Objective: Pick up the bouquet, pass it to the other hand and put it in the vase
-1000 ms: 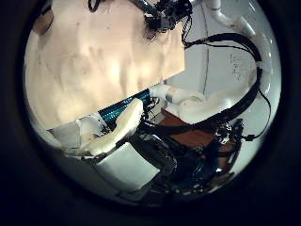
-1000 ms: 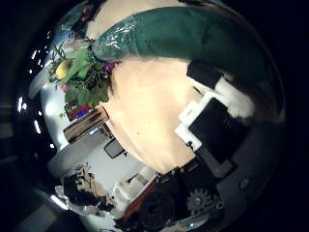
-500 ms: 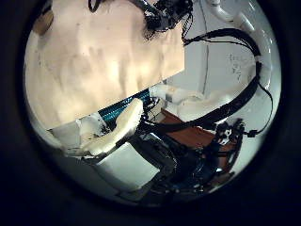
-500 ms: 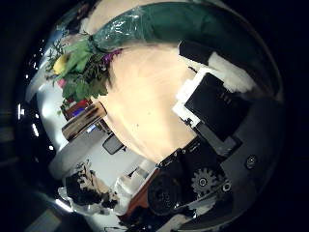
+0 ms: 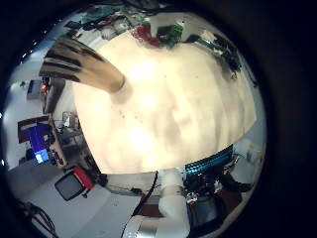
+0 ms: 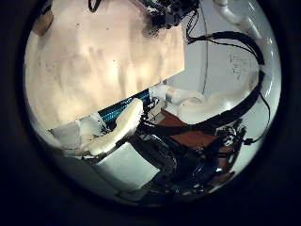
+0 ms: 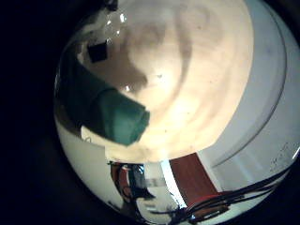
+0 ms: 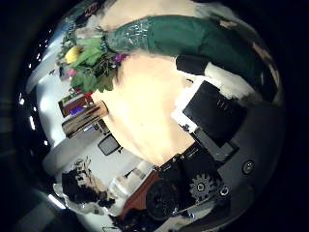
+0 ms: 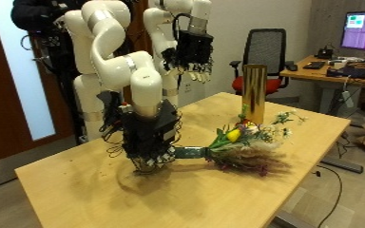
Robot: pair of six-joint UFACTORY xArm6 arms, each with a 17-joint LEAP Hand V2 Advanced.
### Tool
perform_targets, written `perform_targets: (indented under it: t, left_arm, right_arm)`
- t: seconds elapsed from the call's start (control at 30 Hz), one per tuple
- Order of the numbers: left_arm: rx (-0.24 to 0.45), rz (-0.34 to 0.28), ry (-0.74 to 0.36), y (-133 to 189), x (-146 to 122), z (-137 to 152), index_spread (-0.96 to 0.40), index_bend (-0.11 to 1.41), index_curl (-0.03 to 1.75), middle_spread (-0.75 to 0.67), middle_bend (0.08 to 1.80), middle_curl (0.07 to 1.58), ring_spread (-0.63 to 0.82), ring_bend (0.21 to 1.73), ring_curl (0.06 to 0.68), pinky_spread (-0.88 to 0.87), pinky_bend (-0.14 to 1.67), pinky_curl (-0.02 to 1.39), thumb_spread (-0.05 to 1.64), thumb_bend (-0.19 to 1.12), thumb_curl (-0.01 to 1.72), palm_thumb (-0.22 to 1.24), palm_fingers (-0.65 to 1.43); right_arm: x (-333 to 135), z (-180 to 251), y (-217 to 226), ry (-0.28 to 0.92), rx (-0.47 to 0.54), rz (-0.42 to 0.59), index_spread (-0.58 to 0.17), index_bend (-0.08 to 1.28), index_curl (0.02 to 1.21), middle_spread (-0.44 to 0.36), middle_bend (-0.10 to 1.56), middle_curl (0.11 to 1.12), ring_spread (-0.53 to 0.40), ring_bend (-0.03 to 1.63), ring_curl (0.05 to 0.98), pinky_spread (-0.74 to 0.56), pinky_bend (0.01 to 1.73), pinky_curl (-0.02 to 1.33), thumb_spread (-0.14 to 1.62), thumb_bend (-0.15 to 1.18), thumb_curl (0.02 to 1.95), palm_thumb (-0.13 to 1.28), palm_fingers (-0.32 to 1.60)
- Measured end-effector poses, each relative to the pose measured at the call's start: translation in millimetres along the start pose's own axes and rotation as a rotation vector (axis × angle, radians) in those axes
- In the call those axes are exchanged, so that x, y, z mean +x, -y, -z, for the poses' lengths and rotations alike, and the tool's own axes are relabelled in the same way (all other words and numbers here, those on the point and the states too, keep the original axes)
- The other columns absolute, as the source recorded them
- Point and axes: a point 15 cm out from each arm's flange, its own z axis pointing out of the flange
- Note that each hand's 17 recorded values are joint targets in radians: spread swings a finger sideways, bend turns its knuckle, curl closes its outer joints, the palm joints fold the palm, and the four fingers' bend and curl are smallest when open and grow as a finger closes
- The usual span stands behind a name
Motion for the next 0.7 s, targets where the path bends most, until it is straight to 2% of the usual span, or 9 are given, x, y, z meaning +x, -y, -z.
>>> perform_targets:
  t: [0.1,0.3,0.5,0.7]
  left_arm:
    - [0.002,0.001,0.0,1,-1,1,0.2,0.18,0.37,0.31,0.22,0.34,0.51,0.39,0.204,0.51,0.18,0.25,0.98,-0.03,0.31,0.46,0.2]
    - [0.017,0.016,0.002,2,-7,7,0.2,0.18,0.36,0.31,0.22,0.34,0.51,0.39,0.204,0.51,0.18,0.25,0.98,-0.03,0.31,0.46,0.21]
    - [0.047,0.059,-0.025,4,-24,14,0.19,0.18,0.36,0.28,0.23,0.34,0.5,0.4,0.202,0.5,0.18,0.25,0.99,-0.03,0.3,0.45,0.22]
    - [0.087,0.087,-0.072,10,-27,25,0.18,0.18,0.36,0.27,0.25,0.34,0.49,0.4,0.201,0.49,0.18,0.24,0.99,-0.03,0.3,0.45,0.26]
  right_arm:
    - [8,18,-6,0.009,0.044,-0.009,-0.284,1.03,0.85,-0.167,1.26,0.77,-0.22,1.36,0.625,-0.27,1.36,0.66,0.84,0.06,0.64,1.22,1.14]
    - [4,60,-18,0.08,0.127,0.013,-0.264,1.07,0.9,-0.141,1.32,0.78,-0.198,1.39,0.652,-0.21,1.34,0.73,0.67,0.03,0.75,1.24,1.12]
    - [-8,103,-41,0.275,0.187,0.061,-0.253,1.08,0.91,-0.125,1.33,0.78,-0.19,1.41,0.657,-0.2,1.3,0.78,0.56,0.03,0.82,1.24,1.11]
    - [-20,145,-70,0.455,0.264,0.124,-0.245,1.08,0.92,-0.117,1.34,0.77,-0.185,1.42,0.657,-0.2,1.26,0.83,0.47,0.0,0.88,1.24,1.12]
